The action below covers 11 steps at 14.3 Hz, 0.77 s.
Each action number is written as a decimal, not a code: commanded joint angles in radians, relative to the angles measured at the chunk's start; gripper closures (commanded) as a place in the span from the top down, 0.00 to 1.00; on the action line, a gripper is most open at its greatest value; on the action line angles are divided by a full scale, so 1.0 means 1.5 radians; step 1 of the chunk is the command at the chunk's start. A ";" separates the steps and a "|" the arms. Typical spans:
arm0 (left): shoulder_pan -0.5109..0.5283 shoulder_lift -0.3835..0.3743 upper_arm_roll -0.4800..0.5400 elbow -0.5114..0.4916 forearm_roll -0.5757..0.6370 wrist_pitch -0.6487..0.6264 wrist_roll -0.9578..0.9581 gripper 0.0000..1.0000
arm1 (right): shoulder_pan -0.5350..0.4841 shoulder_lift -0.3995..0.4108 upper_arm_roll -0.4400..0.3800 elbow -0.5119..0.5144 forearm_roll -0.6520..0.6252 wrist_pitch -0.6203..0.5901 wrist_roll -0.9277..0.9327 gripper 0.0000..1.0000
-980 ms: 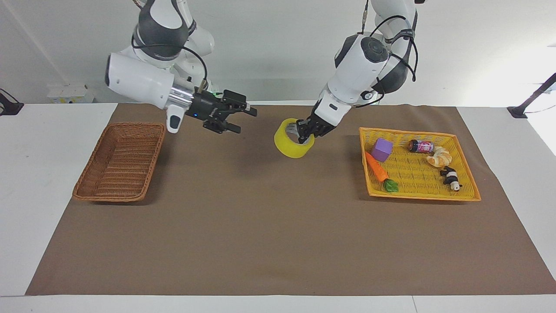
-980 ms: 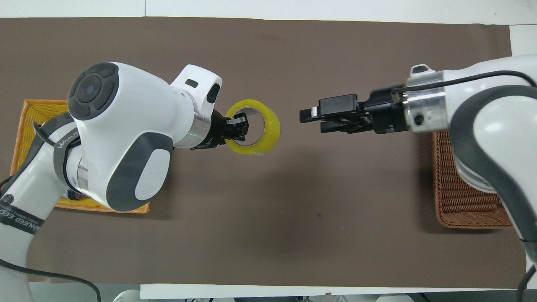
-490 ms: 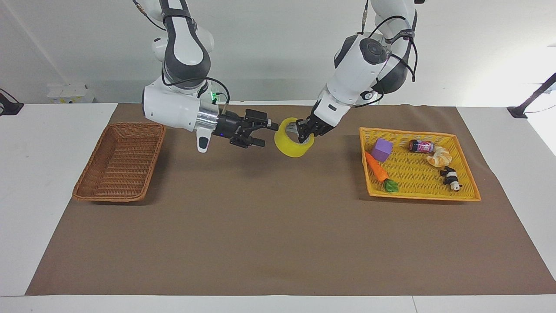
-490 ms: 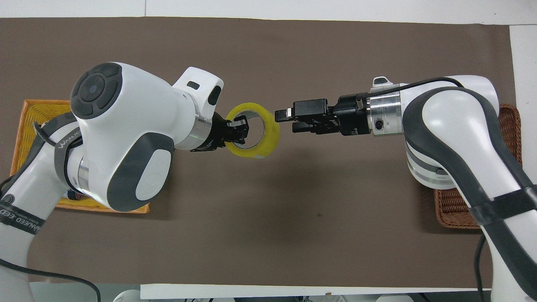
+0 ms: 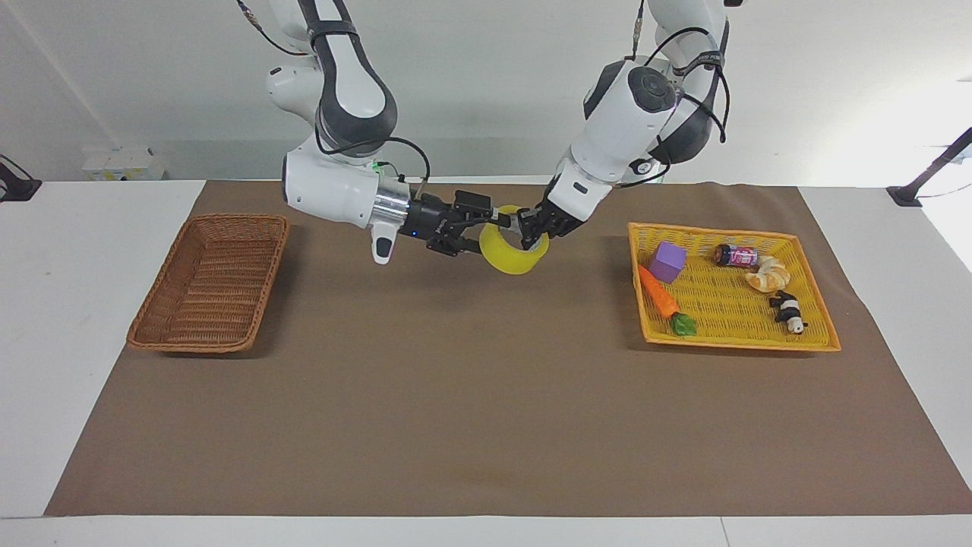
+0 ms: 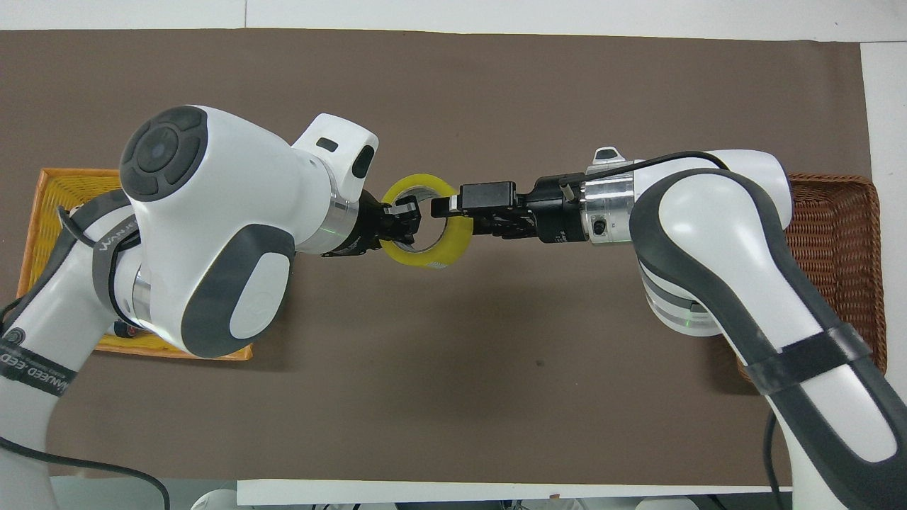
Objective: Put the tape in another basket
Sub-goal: 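Close the right gripper on the tape rim beside the left gripper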
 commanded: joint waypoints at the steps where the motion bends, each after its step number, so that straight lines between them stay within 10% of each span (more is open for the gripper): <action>1: -0.008 -0.002 0.009 0.009 -0.001 -0.013 -0.010 0.00 | -0.008 -0.008 -0.002 -0.011 0.014 -0.006 -0.014 0.93; 5: -0.008 -0.002 0.009 0.010 -0.001 -0.024 -0.012 0.00 | -0.013 -0.008 -0.002 -0.011 0.012 -0.017 -0.019 0.78; 9: -0.007 -0.003 0.009 0.011 -0.002 -0.028 -0.012 0.00 | -0.014 -0.009 -0.002 -0.008 0.011 -0.032 -0.016 0.09; 11: -0.007 -0.002 0.009 0.011 -0.001 -0.027 -0.013 0.00 | -0.017 -0.009 -0.002 -0.007 0.010 -0.036 -0.018 0.00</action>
